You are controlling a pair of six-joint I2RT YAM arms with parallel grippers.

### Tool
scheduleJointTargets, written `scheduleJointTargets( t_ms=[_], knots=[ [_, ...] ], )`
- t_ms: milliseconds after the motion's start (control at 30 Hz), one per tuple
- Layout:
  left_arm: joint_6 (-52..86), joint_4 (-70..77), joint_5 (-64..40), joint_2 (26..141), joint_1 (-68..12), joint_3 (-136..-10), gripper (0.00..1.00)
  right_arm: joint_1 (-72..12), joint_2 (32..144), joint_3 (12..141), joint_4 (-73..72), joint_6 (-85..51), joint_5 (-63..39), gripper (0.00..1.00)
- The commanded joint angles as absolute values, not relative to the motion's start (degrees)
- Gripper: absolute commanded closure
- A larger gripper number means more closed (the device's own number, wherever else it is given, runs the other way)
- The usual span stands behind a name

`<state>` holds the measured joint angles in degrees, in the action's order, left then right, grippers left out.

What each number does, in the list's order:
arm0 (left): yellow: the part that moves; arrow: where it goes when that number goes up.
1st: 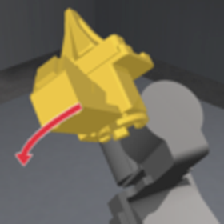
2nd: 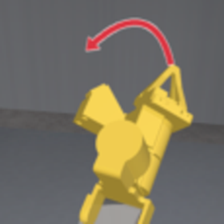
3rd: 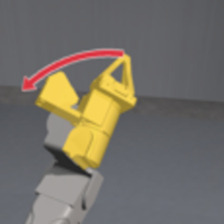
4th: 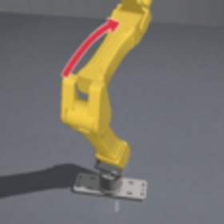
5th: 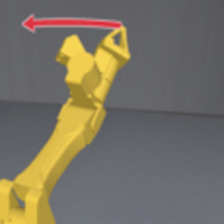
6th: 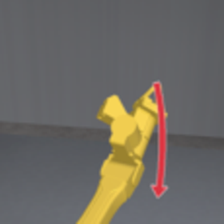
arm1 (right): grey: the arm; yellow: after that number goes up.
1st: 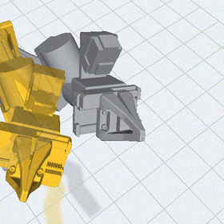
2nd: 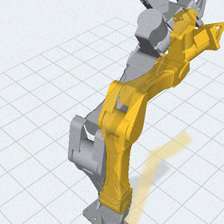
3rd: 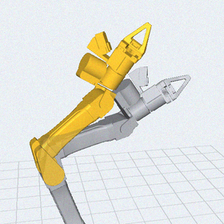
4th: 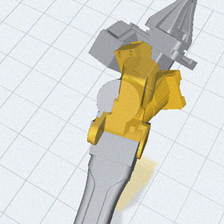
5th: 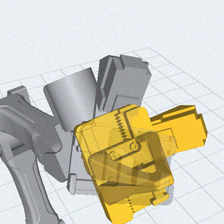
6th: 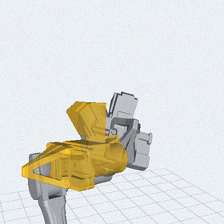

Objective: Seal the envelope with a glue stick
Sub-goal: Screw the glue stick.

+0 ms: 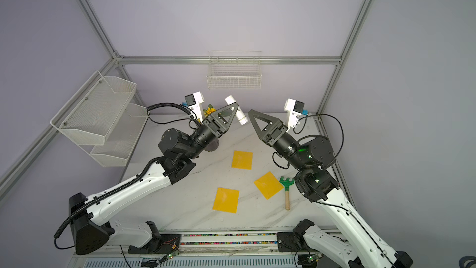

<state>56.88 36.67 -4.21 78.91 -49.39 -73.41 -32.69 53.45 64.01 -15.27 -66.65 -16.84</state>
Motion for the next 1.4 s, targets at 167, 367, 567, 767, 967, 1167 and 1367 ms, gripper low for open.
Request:
scheduleJointTargets(
  t_ms=[167,367,567,767,967,1167,1367],
  knots=[
    [58.15,40.87,-2.02,79.1,-48.87,-75.58,1.0,-32.87,56.61,64.42,-20.3,-73.82,-19.3,0.39],
    [58.21,42.14,-1.05,79.01,-48.89,-75.19,1.0,-32.87,56.69,64.16,-16.88,-70.95,-16.56,0.42],
    [58.27,42.33,-0.5,79.01,-48.83,-75.05,1.0,-32.88,59.11,64.42,-19.08,-71.39,-18.63,0.4],
    [58.36,42.72,-0.24,79.1,-48.74,-74.79,1.0,-32.87,61.84,65.13,-22.84,-74.02,-20.14,0.5],
    [57.74,42.14,0.92,78.93,-48.69,-74.02,1.0,-32.83,62.69,65.77,-23.99,-74.32,-20.11,0.55],
    [57.3,41.21,0.92,79.53,-48.69,-75.05,1.0,-32.87,63.43,66.08,-24.38,-74.99,-20.9,0.56],
    [57.16,40.43,1.36,79.8,-48.69,-75.42,1.0,-32.87,63.83,66.52,-24.61,-75.22,-21.39,0.55]
  ],
)
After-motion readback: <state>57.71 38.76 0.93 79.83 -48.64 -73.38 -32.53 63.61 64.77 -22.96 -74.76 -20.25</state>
